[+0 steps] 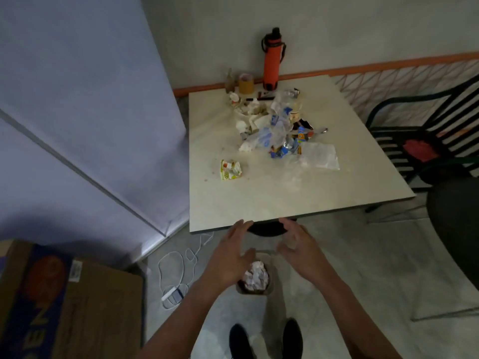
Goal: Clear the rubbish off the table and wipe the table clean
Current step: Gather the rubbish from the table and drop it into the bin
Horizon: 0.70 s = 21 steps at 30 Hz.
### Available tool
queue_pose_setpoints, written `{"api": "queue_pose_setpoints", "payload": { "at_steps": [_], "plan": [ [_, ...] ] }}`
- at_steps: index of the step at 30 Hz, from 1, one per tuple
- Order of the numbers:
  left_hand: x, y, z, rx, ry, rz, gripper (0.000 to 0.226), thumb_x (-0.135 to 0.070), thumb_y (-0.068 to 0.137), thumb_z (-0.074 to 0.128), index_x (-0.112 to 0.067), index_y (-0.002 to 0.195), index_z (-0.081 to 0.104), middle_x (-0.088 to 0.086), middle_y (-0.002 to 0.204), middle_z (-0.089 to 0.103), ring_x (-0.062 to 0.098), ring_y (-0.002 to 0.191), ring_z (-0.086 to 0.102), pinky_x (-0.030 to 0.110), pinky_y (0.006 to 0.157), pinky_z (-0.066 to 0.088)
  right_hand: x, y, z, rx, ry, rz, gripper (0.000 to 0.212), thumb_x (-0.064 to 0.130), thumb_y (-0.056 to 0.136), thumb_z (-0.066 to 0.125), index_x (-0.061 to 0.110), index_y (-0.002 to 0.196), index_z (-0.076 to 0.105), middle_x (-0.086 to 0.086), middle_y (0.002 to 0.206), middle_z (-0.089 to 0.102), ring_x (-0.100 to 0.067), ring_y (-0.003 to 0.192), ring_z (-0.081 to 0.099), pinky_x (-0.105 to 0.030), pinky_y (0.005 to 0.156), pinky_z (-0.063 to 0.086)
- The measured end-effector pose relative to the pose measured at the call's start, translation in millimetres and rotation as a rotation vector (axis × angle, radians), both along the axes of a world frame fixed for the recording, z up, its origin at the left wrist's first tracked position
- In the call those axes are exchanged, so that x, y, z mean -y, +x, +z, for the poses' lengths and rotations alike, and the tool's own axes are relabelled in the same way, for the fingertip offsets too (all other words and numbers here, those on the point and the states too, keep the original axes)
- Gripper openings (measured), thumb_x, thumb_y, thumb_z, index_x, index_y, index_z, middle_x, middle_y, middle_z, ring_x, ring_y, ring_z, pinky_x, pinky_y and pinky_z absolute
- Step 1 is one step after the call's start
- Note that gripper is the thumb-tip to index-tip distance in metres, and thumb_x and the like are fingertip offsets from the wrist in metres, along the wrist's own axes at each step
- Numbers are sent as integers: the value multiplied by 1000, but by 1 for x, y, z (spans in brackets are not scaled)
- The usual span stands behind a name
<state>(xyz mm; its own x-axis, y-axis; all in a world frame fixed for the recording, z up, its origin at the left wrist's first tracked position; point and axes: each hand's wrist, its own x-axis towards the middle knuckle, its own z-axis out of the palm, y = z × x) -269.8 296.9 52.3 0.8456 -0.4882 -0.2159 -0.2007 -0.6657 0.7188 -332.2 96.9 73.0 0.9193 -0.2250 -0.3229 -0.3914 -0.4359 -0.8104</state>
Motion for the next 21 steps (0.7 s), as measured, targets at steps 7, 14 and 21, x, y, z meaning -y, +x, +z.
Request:
{"api": "queue_pose_setpoints", "payload": {
  "at_steps": [7,14,21],
  "plan": [
    [-7,15,64,161,-162,11,62,-28,97,63,-46,149,34,-14,161,27,5,146,29,33,115,39,-7,20,62,233,17,-60,56,26,92,67,42,140,44,10,136,47,-12,123,49,-26,95,41],
    [13,32,103,274,-219,31,64,-34,97,62,-70,135,26,-20,159,27,4,144,33,41,113,42,17,34,93,338,5,-91,56,28,91,67,42,140,44,11,135,49,-11,121,51,-32,100,44],
    [72,52,114,278,-226,103,58,-31,95,65,-60,137,37,-15,155,34,8,140,39,46,110,45,81,53,98,330,8,-88,58,27,91,68,41,141,43,11,134,48,-12,120,51,-28,95,42]
  ]
}}
